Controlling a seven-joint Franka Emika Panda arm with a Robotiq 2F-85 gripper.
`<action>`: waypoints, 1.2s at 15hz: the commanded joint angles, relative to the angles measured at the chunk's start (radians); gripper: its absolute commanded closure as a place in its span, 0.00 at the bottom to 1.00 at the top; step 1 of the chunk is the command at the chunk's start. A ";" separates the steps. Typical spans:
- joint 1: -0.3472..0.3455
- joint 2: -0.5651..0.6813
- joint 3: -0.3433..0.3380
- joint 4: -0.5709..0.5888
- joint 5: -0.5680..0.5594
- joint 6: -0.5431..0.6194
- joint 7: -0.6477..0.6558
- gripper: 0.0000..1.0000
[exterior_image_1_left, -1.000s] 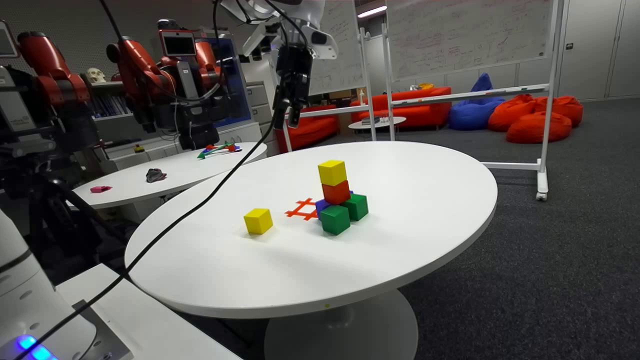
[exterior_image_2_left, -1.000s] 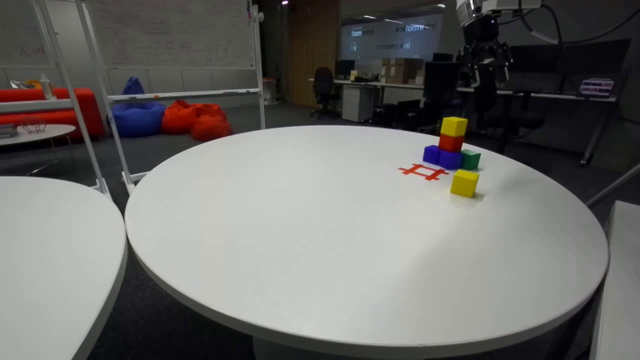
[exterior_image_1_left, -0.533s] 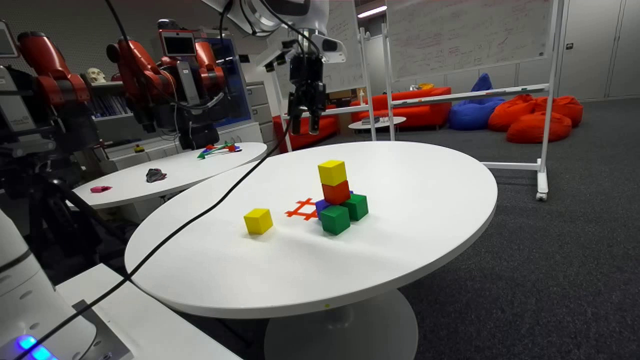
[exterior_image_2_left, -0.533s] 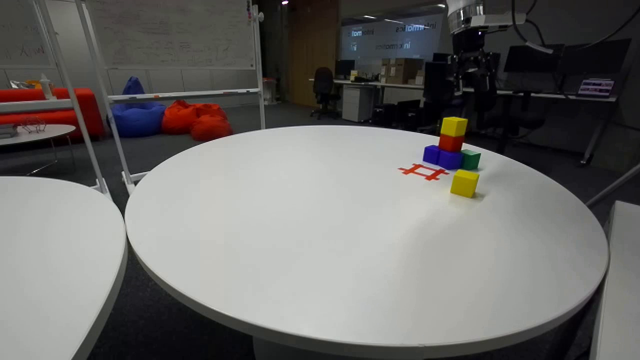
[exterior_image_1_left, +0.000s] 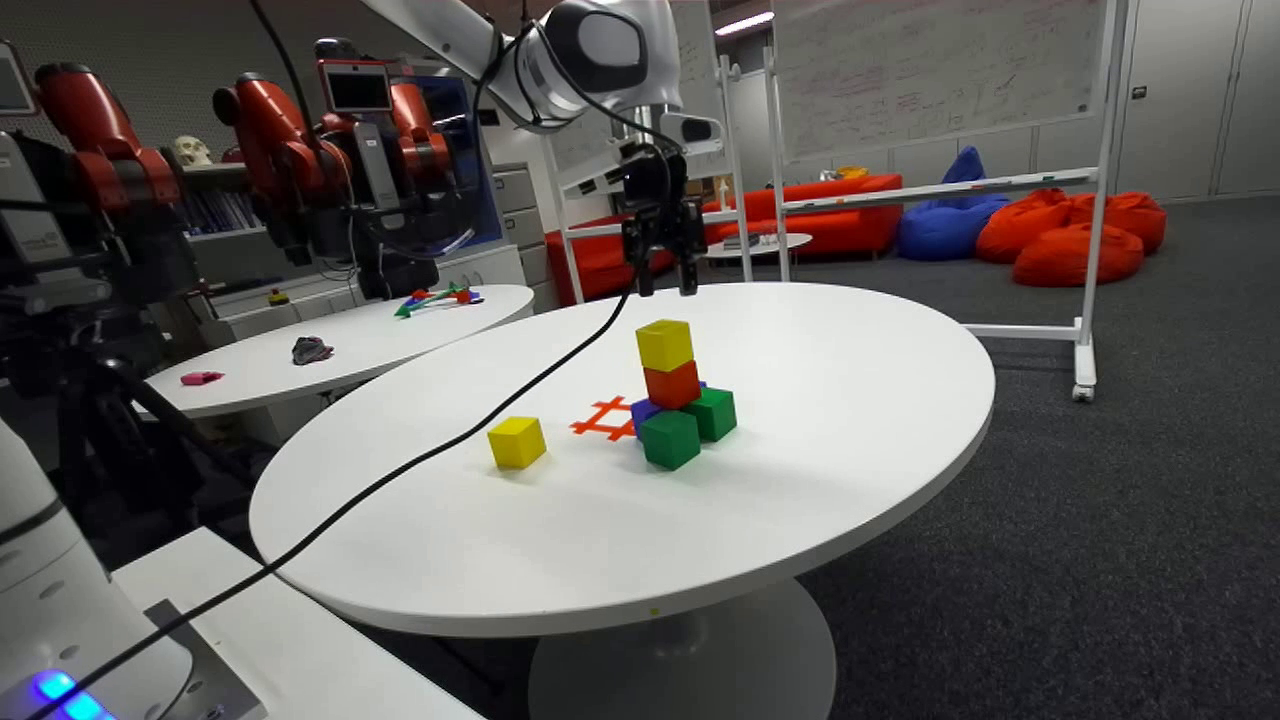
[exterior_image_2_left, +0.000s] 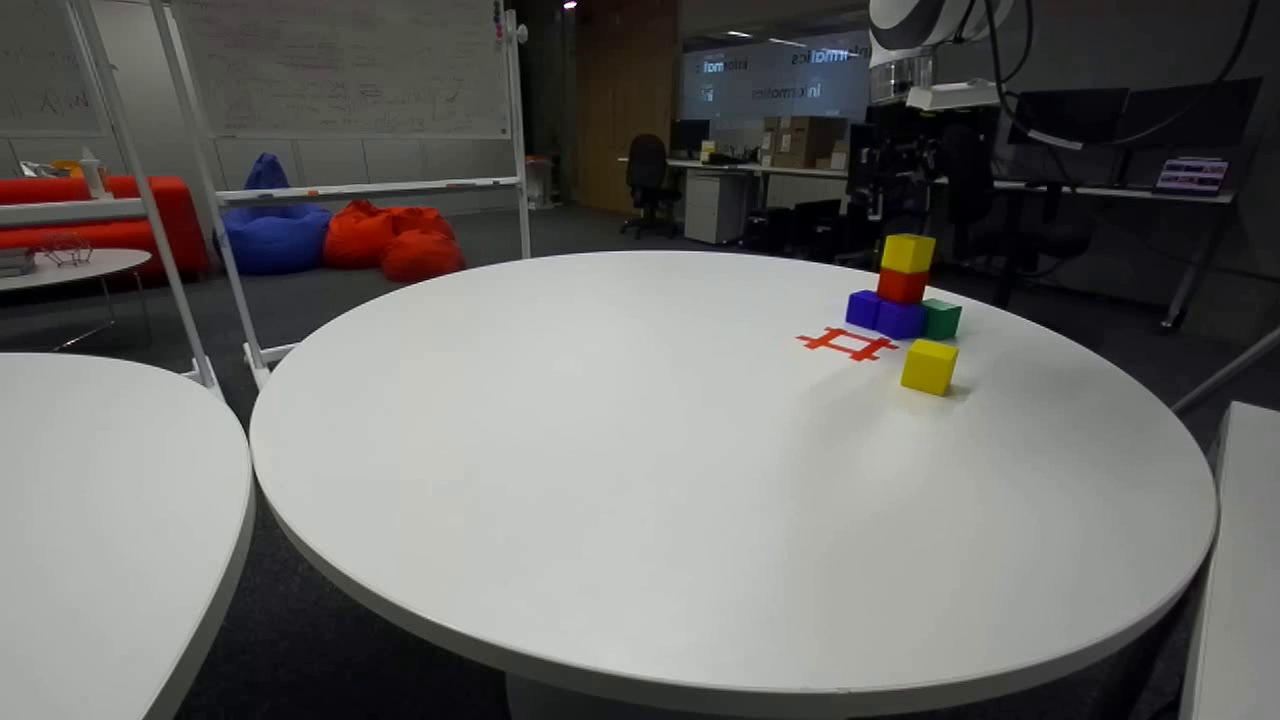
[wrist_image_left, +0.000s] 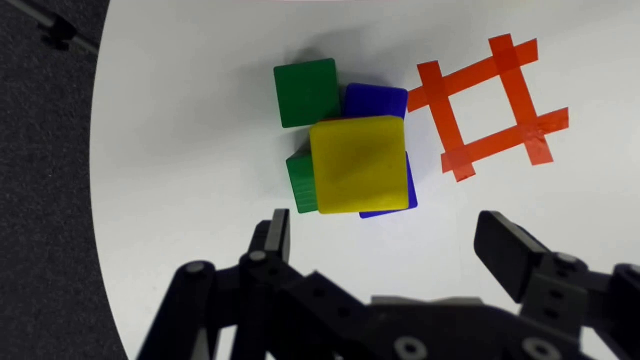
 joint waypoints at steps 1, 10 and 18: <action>-0.006 0.002 0.006 0.003 -0.006 -0.003 0.001 0.00; -0.020 0.012 0.001 0.008 0.040 0.016 0.048 0.00; -0.054 0.025 -0.023 0.014 0.076 0.024 0.117 0.00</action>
